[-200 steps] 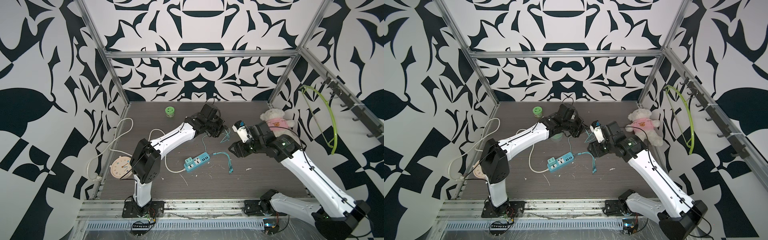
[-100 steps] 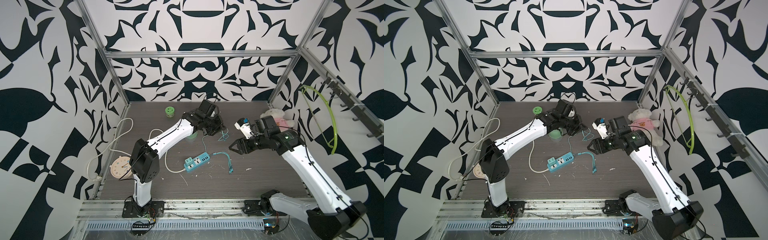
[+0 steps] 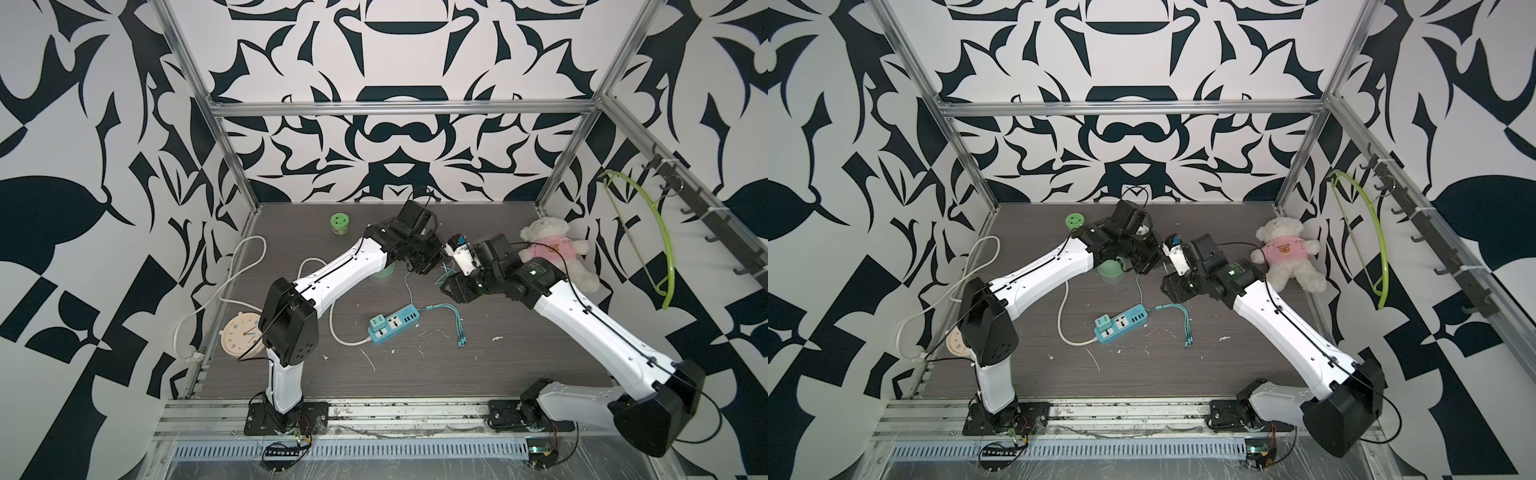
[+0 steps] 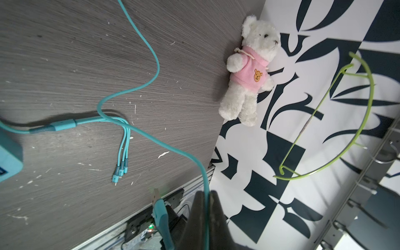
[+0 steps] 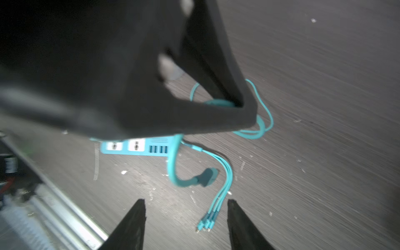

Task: Charge the cordless meat grinders
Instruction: Pick up the charging cable from the center of the board.

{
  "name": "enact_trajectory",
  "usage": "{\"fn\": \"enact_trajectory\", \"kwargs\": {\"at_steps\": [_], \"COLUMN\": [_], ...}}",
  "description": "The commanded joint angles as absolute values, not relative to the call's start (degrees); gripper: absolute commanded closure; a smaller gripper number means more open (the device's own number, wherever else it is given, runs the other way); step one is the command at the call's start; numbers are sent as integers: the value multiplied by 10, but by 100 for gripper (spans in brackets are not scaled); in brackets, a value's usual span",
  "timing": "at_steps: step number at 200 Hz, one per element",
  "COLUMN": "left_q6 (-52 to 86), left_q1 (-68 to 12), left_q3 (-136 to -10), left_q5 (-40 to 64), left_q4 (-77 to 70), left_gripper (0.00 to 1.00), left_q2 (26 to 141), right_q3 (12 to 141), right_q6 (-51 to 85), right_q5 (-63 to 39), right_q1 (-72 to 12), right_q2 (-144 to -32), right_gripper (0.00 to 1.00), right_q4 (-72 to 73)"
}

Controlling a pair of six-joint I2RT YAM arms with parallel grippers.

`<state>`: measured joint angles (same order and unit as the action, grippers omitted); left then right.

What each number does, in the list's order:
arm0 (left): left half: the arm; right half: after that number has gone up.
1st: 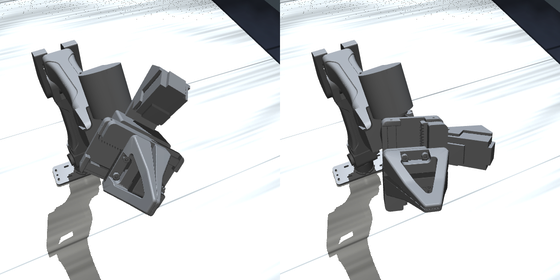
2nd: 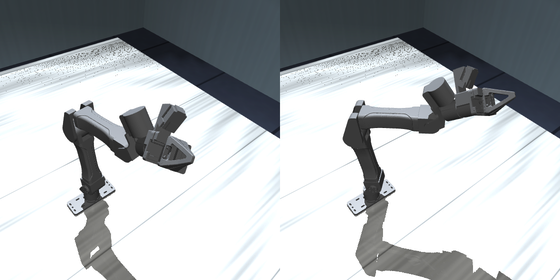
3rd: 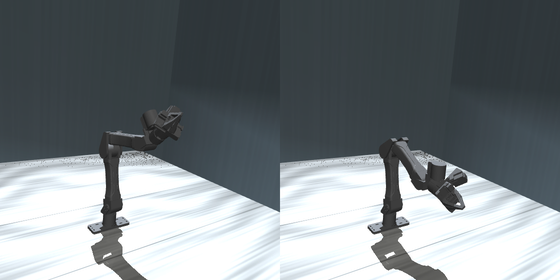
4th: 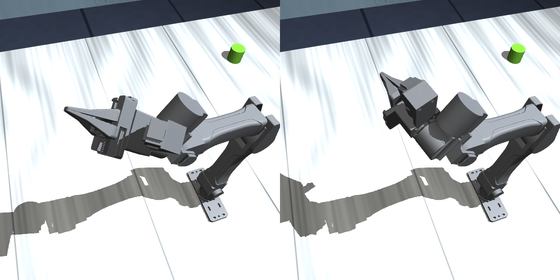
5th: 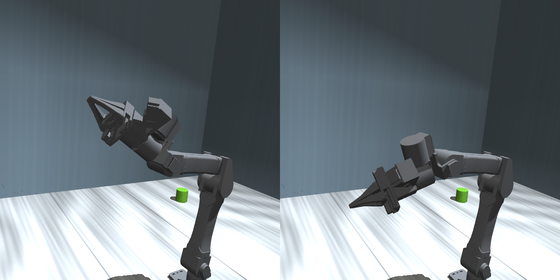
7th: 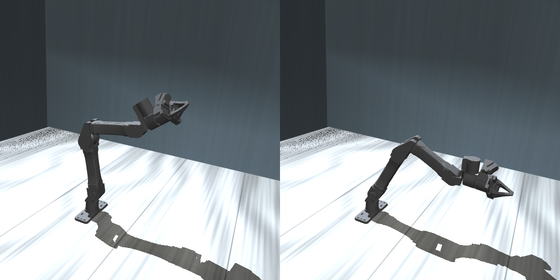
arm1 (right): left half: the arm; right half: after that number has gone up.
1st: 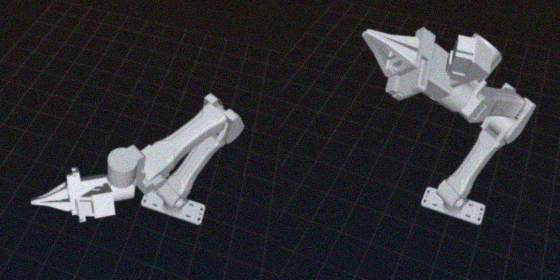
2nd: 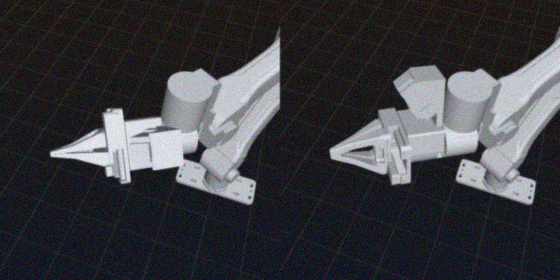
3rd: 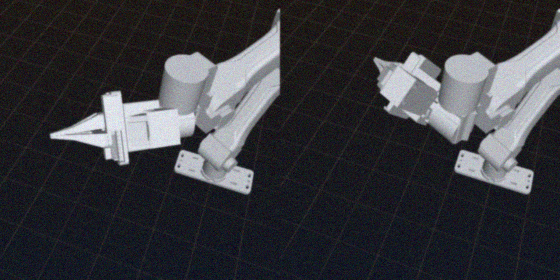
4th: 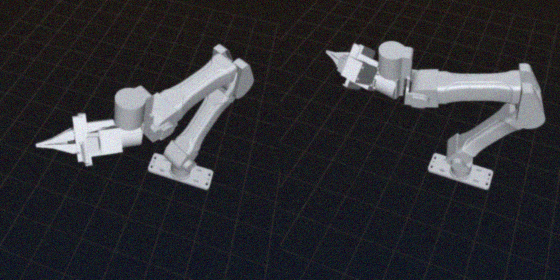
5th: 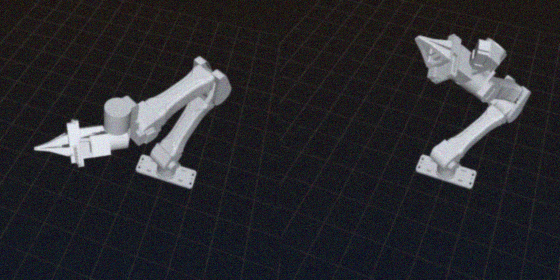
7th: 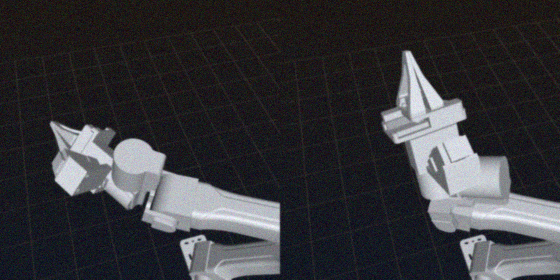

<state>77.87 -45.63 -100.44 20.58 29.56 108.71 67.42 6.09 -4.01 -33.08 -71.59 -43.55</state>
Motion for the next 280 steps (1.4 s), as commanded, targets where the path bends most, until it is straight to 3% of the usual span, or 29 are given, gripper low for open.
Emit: {"fn": "enact_trajectory", "kwargs": {"at_steps": [1, 109, 156, 243, 280], "left_q6": [820, 853, 878, 878, 886], "left_q1": [-455, -456, -456, -456, -456], "left_q3": [-984, -976, -961, -954, -953], "left_q5": [189, 183, 189, 175, 177], "left_q4": [282, 272, 252, 258, 252], "left_gripper": [100, 100, 100, 100, 100], "left_q2": [1075, 1070, 1067, 1058, 1057], "right_q3": [671, 672, 635, 624, 622], "right_q6": [83, 105, 93, 63, 59], "right_q5": [56, 74, 89, 133, 126], "right_q1": [-350, -364, -367, -368, -367], "right_q2": [-722, -751, -721, -717, -708], "right_gripper": [47, 69, 74, 80, 100], "right_q4": [-388, -333, -269, -317, -318]}}
